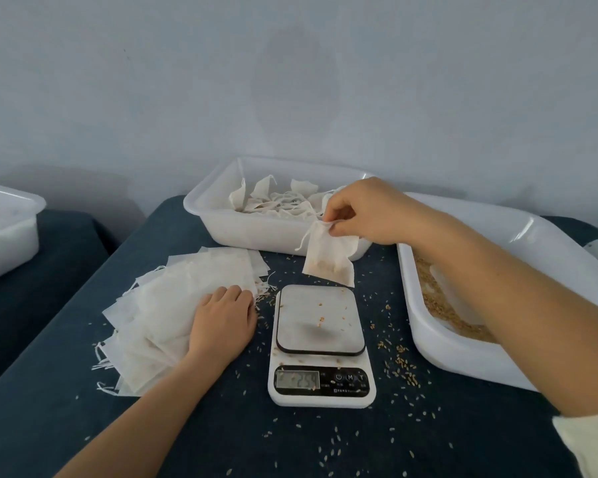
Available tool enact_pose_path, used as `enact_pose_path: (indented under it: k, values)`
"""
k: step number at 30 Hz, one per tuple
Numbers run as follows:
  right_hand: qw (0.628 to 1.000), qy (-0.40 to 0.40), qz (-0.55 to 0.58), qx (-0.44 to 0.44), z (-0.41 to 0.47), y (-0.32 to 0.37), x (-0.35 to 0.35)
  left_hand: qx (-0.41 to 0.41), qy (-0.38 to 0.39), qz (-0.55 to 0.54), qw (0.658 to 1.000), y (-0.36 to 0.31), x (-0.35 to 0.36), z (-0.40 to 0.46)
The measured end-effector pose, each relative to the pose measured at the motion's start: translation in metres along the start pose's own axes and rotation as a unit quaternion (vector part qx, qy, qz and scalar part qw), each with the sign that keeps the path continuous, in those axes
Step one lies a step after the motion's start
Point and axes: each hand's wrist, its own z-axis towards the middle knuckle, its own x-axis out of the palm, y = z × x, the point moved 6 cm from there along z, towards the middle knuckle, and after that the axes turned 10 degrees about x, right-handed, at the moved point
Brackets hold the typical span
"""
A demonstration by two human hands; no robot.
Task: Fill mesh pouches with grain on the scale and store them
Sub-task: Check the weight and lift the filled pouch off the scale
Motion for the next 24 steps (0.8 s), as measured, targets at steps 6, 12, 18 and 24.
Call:
enact_pose_path:
  k: [6, 12, 18, 24]
  values:
    - [0.999, -0.014, -0.029, 0.015, 0.055, -0.022, -0.039, -0.049, -0.004, 0.039, 0.998, 0.004, -0.004, -0.002]
    - [0.993, -0.083, -0.067, 0.046, 0.128, -0.053, -0.055, -0.094, 0.051, 0.069, 0.992, 0.01, 0.001, -0.002]
    - [0.984, -0.12, -0.056, 0.118, 0.194, -0.096, -0.04, -0.079, 0.054, 0.039, 0.995, 0.01, -0.003, -0.001]
    - [0.965, -0.207, -0.004, 0.161, 0.233, -0.127, -0.021, -0.089, 0.065, 0.048, 0.993, 0.018, -0.015, -0.003]
